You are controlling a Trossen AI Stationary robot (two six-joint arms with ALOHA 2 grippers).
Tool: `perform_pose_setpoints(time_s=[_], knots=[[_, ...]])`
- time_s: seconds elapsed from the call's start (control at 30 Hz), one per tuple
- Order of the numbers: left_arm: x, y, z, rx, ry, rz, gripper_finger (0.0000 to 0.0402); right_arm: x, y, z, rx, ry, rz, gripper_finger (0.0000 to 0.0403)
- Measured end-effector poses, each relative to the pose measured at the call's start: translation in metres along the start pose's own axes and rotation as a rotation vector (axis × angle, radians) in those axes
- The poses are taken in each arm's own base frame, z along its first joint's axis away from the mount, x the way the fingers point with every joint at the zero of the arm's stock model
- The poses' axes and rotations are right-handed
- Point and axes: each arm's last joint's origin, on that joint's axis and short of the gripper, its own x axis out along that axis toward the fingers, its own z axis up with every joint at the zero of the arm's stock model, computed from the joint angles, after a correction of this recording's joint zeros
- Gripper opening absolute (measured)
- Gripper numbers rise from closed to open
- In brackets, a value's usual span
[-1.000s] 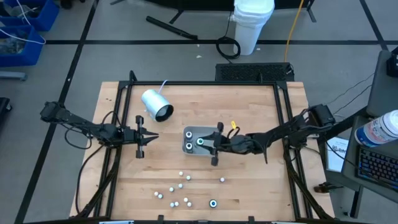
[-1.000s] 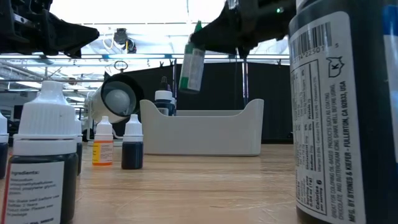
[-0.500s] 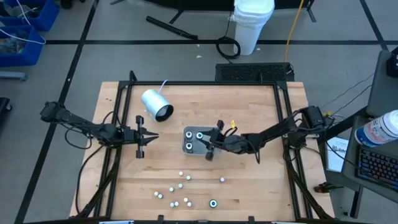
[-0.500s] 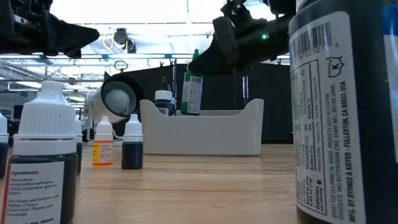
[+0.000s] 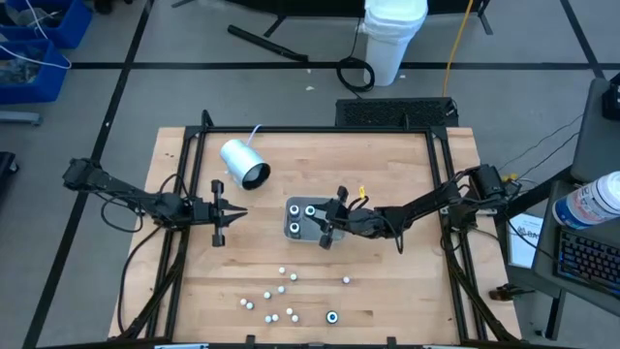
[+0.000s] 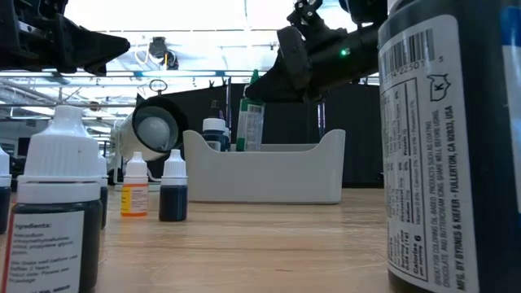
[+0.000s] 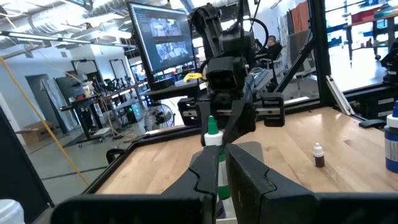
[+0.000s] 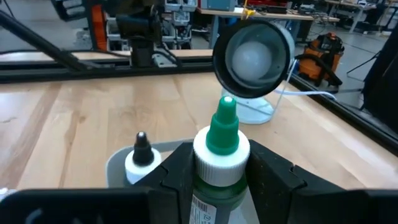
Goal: Pick & Place food coloring
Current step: Put the big green food coloring bottle into the gray bin
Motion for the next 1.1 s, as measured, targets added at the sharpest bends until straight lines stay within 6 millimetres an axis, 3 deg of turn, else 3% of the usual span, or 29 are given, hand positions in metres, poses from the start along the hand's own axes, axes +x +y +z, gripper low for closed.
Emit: perform_pose_setpoints(time_s=[0.53,0.83,1.1], knots=[[0.000,0.000,0.000,0.019,-0.002,0.000,0.0037,0.001,-0.002,0.000,0.000,0.000,-0.006,0.0115],[0.000,0.000,0.000,0.023,-0.003,0.000,0.0037,0.011,-0.001,-0.018,-0.006,0.014,-0.015,0.0115],[0.000,0.000,0.000,0.025,-0.002,0.000,0.0037,0.016,-0.004,-0.016,0.008,0.015,0.019,0.0113]])
